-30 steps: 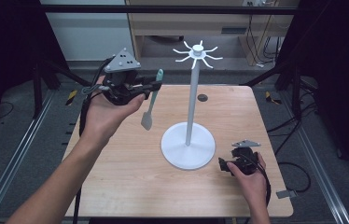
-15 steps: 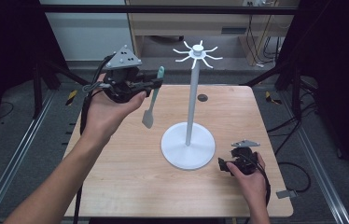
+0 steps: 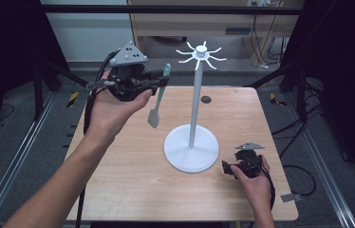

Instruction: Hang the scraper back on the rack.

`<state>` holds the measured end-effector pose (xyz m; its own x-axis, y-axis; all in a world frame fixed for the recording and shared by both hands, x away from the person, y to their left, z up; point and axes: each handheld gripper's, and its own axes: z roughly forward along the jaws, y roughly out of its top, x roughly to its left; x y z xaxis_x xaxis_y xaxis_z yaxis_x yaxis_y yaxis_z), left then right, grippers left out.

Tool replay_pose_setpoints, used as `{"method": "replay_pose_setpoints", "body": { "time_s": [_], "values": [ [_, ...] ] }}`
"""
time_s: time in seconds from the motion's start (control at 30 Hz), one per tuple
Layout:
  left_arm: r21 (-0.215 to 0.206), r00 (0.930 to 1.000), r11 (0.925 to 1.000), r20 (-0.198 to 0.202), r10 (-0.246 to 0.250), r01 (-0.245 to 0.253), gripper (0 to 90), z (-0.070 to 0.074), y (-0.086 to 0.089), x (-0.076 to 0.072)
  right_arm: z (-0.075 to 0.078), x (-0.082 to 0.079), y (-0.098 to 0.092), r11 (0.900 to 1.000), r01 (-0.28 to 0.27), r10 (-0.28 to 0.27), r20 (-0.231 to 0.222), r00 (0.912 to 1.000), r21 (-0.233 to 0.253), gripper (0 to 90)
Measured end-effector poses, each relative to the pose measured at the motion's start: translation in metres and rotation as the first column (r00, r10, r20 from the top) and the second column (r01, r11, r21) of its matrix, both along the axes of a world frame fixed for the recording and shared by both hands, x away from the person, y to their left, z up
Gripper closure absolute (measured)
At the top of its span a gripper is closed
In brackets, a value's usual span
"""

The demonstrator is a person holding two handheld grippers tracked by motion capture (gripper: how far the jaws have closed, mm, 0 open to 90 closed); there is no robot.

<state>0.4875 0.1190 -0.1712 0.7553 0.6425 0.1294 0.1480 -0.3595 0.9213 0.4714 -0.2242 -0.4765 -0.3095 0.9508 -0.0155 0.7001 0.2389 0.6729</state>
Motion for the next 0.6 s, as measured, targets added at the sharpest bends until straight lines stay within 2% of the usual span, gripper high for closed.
{"method": "replay_pose_setpoints", "body": {
  "time_s": [0.23, 0.6],
  "values": [
    [-0.009, 1.0, 1.0, -0.001, -0.005, 0.005, 74.1, 0.002, -0.006, 0.003, 0.0, 0.0, -0.001, 1.0, 0.0, 0.0, 0.003, 1.0, 0.0, 8.9],
    [0.003, 0.9999, 0.9999, 0.006, -0.015, 0.015, 74.0, 0.008, -0.012, 0.003, 0.0, 0.0, -0.001, 1.0, -0.001, 0.001, 0.003, 1.0, 0.0, 8.9]
  ]
}}
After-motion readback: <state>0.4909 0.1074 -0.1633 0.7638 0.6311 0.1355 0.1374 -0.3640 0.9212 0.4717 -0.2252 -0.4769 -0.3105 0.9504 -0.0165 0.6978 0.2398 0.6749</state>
